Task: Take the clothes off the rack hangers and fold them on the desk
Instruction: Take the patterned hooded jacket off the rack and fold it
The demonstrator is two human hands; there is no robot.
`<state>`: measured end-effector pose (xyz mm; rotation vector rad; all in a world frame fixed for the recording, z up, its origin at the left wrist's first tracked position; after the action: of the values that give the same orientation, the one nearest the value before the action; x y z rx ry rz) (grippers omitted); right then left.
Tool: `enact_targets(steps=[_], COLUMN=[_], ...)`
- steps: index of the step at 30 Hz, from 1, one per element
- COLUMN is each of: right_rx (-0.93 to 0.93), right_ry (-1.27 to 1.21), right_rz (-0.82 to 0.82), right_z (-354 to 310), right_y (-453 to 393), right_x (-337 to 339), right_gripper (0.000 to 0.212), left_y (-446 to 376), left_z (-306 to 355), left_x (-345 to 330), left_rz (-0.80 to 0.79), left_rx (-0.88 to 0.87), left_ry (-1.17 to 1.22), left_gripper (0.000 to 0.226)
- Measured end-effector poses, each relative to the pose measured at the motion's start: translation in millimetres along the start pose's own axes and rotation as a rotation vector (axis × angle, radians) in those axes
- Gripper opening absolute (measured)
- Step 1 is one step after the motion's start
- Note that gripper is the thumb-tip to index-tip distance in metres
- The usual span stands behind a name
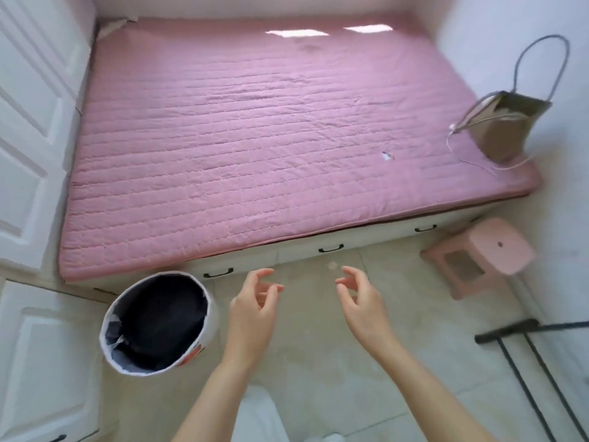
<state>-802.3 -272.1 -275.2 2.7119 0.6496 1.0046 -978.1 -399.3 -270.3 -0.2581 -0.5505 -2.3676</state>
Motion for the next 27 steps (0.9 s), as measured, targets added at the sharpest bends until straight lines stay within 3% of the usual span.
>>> enact_targets(steps=[14, 27], right_rx=[-0.329, -0.465], right_ry=[-0.335, -0.368], right_rz=[0.563, 1.143], right_z=[232, 336], right_y=[237, 399], right_x=[304, 512], right_gripper=[0.021, 0.026], left_y=[231, 450], left_z=[113, 193], left_x=[-329, -547], left_rz=[-0.654, -1.242], left_rx=[-0.310, -0.680], left_ry=[-0.163, -0.315], left_gripper=[0.021, 0.018])
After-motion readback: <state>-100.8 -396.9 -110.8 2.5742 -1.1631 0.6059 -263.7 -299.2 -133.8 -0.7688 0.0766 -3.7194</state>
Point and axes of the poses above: each hand's wrist, its own y-axis away from the middle knuckle, its own x-axis out of the back of the hand, z = x × y, the point moved 8 cm from there along -y, towards the middle knuckle
